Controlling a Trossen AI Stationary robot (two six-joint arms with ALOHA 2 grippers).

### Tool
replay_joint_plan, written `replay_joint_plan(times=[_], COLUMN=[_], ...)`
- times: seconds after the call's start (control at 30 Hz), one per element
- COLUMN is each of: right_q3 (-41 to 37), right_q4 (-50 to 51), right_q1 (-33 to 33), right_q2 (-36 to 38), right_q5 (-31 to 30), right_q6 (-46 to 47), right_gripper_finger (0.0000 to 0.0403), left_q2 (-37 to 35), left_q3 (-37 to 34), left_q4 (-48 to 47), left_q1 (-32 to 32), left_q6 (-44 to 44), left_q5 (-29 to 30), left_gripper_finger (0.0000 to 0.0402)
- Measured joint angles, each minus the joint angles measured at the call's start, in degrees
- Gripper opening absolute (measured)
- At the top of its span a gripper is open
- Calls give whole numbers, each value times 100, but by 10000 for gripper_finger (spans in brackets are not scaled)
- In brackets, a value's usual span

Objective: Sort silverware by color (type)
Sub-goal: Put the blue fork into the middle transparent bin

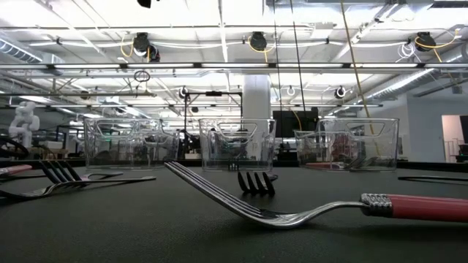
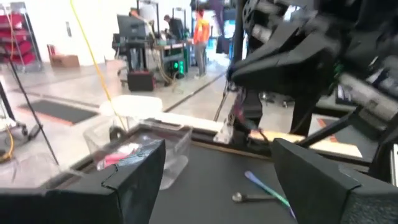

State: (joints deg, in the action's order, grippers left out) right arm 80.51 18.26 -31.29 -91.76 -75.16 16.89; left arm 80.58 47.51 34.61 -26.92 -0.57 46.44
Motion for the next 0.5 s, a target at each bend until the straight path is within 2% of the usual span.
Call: replay_joint_plan(times=[0.2, 0.5], right_q3=[0, -2], right_q4=[-523, -2224], right_q1=[169, 315], right_q2=[-344, -569], right_q5=[7, 249], right_q6=[59, -1244], right_gripper_finger=[10, 12], left_q2=[0, 504], left_q3=[0, 0], left_q4=[242, 521], left_q1=[5, 167], left_q6=[250, -198], left_q5=[-14, -18], left_gripper_finger=[295, 295])
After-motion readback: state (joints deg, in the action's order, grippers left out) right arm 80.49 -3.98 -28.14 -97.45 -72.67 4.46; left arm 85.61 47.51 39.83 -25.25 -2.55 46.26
